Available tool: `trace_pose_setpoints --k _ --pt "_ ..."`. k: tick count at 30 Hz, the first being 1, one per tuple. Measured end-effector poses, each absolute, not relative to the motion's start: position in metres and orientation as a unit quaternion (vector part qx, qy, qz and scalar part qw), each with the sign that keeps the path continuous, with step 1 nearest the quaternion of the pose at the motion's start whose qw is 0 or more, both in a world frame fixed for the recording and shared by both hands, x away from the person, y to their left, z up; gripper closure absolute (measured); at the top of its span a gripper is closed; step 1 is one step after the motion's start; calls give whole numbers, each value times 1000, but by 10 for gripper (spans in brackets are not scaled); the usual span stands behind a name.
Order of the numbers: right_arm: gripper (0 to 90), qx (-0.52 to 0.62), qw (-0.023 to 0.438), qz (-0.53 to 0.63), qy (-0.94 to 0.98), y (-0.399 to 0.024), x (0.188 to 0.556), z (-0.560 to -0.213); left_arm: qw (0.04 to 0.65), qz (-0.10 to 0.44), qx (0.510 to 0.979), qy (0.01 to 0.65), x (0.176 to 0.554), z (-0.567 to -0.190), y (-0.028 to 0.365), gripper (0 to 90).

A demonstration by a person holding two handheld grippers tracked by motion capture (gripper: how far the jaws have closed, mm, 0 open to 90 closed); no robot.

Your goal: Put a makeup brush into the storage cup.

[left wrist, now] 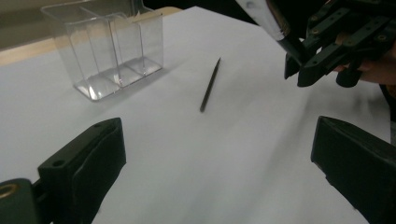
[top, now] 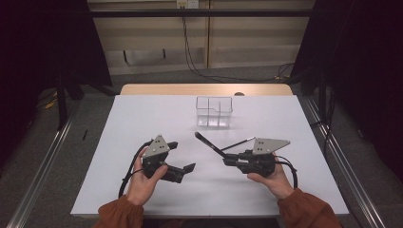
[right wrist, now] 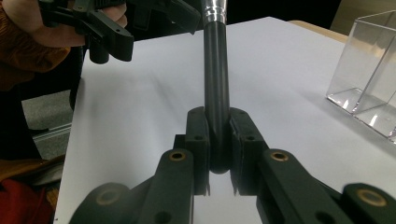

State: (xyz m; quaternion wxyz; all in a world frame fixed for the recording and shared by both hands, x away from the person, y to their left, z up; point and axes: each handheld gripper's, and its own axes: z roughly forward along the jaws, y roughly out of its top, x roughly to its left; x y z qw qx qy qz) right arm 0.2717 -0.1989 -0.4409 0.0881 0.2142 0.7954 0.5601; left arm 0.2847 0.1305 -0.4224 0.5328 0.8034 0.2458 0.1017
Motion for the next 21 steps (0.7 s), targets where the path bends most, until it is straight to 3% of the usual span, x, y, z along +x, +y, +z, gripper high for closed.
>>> trace_pose_setpoints --k 21 --pt "801 212 82 564 794 -196 273 -442 566 90 787 228 278 -420 101 28"
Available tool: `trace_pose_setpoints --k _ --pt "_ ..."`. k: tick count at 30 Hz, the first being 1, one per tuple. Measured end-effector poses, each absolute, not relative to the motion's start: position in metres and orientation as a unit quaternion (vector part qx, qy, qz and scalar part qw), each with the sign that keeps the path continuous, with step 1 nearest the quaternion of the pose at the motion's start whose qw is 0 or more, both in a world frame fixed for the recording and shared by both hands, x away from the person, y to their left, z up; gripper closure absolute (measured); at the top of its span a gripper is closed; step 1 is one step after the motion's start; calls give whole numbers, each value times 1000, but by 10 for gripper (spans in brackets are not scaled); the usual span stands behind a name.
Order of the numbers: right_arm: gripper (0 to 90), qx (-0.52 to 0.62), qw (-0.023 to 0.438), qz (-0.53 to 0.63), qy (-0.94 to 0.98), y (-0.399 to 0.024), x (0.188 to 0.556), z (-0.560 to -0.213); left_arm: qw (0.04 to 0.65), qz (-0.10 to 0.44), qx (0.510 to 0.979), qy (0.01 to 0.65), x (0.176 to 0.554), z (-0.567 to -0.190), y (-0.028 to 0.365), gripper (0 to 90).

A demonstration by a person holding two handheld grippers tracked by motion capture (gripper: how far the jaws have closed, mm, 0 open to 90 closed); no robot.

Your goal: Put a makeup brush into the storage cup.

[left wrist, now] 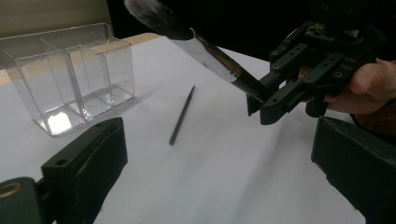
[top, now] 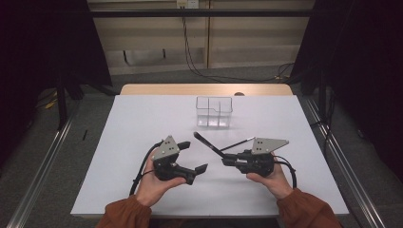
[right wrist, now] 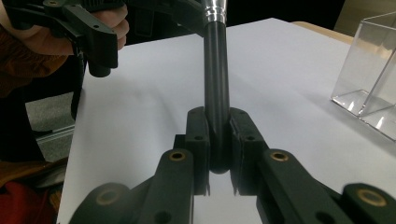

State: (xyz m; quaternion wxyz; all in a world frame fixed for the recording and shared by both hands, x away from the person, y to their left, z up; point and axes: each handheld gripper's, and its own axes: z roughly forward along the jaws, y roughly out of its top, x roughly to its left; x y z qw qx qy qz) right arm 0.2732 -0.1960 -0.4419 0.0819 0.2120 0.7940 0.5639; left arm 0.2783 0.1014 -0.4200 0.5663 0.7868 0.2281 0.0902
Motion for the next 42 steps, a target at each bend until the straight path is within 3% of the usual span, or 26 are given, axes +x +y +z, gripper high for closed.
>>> trace_pose_setpoints --k 7,16,17,19,22,36,42 --pt "801 211 80 566 793 -196 273 -442 569 88 785 230 282 -420 92 45" --pt "801 208 78 565 795 -195 272 -442 581 89 779 218 286 -416 78 185" --pt "800 207 77 565 795 -195 272 -442 584 91 777 216 286 -416 77 245" --pt "801 207 77 565 795 -195 272 -442 587 94 774 219 287 -415 75 266" --pt "800 207 77 565 795 -195 272 -442 592 91 769 223 288 -413 75 381" --pt "800 204 76 565 796 -194 272 -445 604 49 759 237 292 -413 80 585" --pt "801 202 74 562 798 -193 272 -447 610 31 752 247 295 -413 82 603"
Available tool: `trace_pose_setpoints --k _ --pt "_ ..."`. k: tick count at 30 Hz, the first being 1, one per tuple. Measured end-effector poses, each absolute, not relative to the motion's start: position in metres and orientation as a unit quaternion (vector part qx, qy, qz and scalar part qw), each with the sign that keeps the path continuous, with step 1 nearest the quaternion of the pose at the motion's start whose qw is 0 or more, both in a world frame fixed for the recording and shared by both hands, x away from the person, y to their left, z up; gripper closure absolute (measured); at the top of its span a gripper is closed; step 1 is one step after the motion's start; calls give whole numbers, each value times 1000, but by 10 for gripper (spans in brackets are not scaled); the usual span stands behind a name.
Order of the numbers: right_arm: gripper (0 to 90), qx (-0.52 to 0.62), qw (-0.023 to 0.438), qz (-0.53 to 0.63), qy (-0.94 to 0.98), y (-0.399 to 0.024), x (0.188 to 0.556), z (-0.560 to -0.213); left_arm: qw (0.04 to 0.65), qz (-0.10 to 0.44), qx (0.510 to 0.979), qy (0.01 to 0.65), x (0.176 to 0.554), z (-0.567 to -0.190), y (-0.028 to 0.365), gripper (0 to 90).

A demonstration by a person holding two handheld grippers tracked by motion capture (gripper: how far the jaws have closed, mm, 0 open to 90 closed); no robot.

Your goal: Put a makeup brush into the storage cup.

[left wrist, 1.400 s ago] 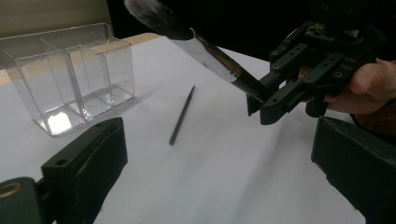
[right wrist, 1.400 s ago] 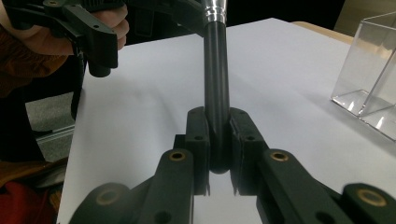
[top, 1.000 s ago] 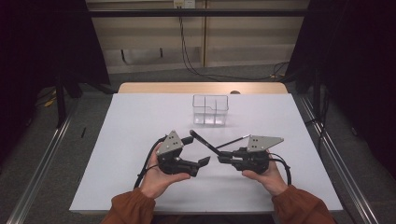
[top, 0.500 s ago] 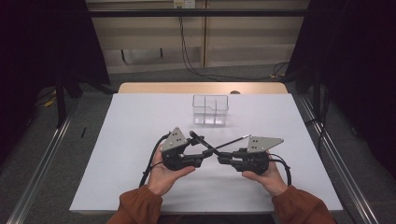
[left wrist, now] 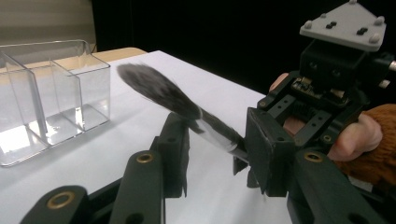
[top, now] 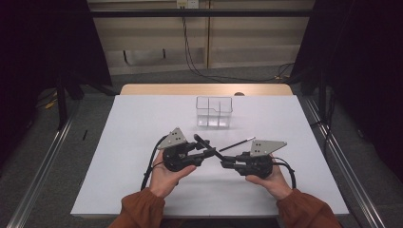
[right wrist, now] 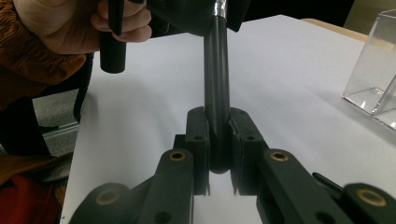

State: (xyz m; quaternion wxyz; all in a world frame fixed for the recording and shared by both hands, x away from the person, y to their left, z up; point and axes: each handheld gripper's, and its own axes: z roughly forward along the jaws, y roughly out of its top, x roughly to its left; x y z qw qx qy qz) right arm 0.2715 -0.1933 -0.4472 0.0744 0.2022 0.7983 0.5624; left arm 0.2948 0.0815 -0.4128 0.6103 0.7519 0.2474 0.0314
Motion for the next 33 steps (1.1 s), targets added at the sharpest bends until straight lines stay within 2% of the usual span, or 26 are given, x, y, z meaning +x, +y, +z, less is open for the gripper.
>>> trace_pose_setpoints --k 14,33 --pt "799 193 73 556 805 -186 270 -451 621 -12 744 249 295 -406 80 739" --pt "727 207 63 564 797 -189 272 -453 619 -15 752 228 290 -400 78 788"
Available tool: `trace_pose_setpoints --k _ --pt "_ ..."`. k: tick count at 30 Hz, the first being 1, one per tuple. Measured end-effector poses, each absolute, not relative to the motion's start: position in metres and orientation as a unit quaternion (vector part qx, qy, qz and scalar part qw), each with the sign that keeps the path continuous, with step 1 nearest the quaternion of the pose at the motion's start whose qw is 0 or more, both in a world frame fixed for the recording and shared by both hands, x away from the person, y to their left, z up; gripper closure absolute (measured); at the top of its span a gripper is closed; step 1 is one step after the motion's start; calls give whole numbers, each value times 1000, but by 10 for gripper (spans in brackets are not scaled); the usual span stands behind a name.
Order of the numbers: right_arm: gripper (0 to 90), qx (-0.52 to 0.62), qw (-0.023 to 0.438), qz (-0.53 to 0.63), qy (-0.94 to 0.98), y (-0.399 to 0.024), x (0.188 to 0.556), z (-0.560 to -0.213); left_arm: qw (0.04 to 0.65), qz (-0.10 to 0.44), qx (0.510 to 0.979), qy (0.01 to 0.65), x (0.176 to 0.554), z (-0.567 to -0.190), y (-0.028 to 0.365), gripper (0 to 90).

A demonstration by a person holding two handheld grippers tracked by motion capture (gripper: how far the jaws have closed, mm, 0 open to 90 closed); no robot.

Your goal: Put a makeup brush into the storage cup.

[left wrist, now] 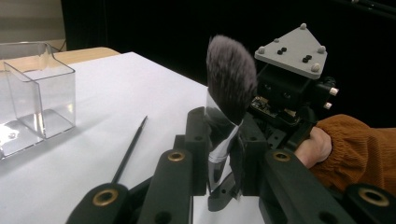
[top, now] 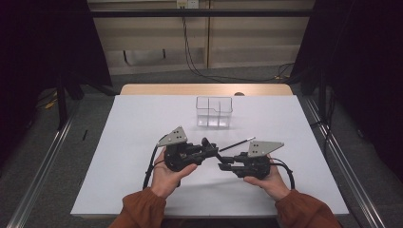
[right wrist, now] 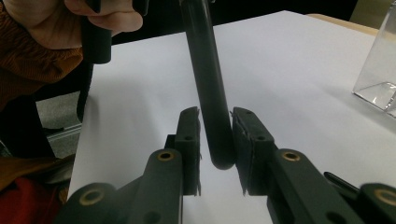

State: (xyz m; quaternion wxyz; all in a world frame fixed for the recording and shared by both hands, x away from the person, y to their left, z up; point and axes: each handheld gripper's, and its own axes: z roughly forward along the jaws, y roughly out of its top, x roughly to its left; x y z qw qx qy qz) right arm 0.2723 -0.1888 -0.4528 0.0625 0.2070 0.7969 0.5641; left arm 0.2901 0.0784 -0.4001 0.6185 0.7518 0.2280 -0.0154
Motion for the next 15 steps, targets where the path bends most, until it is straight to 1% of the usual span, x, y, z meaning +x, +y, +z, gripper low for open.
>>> trace_pose_setpoints --k 2,4,11,13,15 --pt "691 208 62 565 796 -189 272 -453 620 -15 750 231 291 -400 79 788" --pt "683 209 62 566 795 -190 272 -452 620 -13 749 232 291 -399 81 788" --pt "525 213 56 572 790 -193 273 -450 625 -12 745 234 292 -395 85 788" --pt "500 213 56 574 789 -194 273 -449 625 -10 745 233 292 -394 87 788" --pt "439 215 57 575 788 -195 273 -448 624 -8 745 235 292 -393 89 788"
